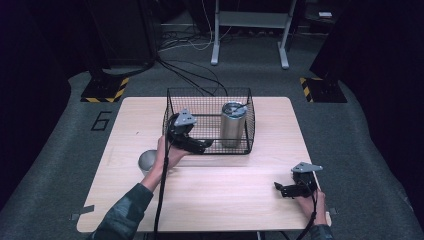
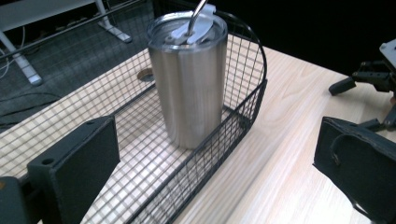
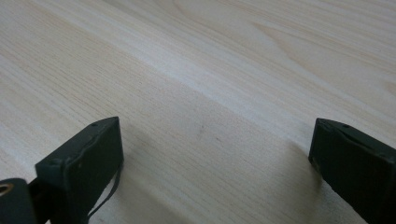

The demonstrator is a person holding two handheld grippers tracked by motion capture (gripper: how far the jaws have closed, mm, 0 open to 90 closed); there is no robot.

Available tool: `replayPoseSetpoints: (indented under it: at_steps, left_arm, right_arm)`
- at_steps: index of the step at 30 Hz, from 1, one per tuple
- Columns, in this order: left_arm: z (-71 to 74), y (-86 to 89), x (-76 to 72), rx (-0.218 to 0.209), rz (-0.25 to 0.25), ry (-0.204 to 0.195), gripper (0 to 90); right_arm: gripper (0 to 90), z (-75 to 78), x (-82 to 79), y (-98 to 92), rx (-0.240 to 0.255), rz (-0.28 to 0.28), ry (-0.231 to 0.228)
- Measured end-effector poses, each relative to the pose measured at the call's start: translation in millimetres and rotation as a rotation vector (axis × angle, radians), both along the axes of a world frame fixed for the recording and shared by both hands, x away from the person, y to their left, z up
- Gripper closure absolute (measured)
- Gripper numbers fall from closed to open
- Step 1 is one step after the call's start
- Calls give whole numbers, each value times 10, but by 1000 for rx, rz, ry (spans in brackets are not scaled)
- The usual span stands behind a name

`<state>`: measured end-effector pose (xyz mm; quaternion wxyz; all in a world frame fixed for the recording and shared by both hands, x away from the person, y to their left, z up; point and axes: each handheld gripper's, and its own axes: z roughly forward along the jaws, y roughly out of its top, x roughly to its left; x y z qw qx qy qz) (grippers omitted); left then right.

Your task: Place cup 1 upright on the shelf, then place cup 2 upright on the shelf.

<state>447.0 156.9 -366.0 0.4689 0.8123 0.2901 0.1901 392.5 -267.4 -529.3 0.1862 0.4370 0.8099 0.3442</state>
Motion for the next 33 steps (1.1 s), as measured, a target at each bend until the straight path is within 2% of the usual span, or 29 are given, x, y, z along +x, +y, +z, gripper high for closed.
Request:
replayPoseSetpoints:
  at_steps: [1,6,9,10,13,17,24,33]
  left_arm:
    - [-9,71,-47,-2,8,1,1]
    - [-21,218,-152,-3,26,-18,1]
    - [-33,359,-238,-19,43,-20,1]
    - [-33,359,-238,-19,43,-20,1]
    - [-52,535,-336,-28,67,-22,1]
    - [-71,648,-396,-39,91,-24,1]
    - [-138,928,-548,-21,141,-28,1]
    - [-234,1205,-684,-20,206,-19,0]
  right_arm:
    - [24,0,0,0,0,0,0]
    - [24,0,1,0,0,-1,0]
    - [24,0,1,0,0,-1,1]
    - [24,0,1,0,0,-1,1]
    - [24,0,1,0,0,-1,1]
    - [24,0,1,1,0,-1,0]
    - [24,0,1,1,0,-2,1]
    - [24,0,2,1,0,-2,0]
